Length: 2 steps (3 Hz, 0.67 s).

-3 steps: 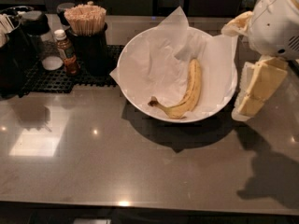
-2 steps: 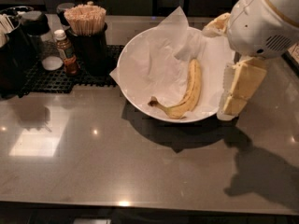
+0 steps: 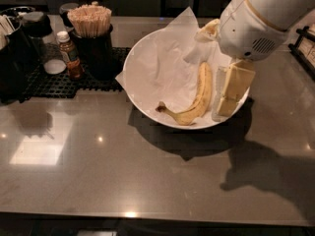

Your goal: Pick banana from white bowl

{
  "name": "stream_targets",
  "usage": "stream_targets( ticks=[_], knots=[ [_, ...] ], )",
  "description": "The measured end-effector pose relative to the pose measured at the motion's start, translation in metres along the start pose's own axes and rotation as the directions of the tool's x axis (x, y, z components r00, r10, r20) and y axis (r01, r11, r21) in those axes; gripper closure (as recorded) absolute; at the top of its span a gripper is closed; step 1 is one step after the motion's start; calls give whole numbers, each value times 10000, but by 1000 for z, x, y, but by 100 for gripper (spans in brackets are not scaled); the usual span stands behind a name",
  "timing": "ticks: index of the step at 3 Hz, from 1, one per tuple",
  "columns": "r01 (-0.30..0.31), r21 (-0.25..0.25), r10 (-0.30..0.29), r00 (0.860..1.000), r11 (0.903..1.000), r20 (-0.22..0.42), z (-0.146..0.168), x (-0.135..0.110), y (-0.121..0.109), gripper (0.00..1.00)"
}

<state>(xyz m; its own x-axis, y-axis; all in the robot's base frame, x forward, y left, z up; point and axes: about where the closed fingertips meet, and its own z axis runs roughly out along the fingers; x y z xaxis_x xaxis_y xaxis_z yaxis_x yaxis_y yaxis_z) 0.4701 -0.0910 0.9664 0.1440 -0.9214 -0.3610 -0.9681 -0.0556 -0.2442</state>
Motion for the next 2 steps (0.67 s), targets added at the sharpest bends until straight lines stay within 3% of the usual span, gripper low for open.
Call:
stream_targets(
  ticks=[2],
  knots=[
    [336, -360, -321, 9986, 9988, 430, 26, -6, -17, 0]
  ],
)
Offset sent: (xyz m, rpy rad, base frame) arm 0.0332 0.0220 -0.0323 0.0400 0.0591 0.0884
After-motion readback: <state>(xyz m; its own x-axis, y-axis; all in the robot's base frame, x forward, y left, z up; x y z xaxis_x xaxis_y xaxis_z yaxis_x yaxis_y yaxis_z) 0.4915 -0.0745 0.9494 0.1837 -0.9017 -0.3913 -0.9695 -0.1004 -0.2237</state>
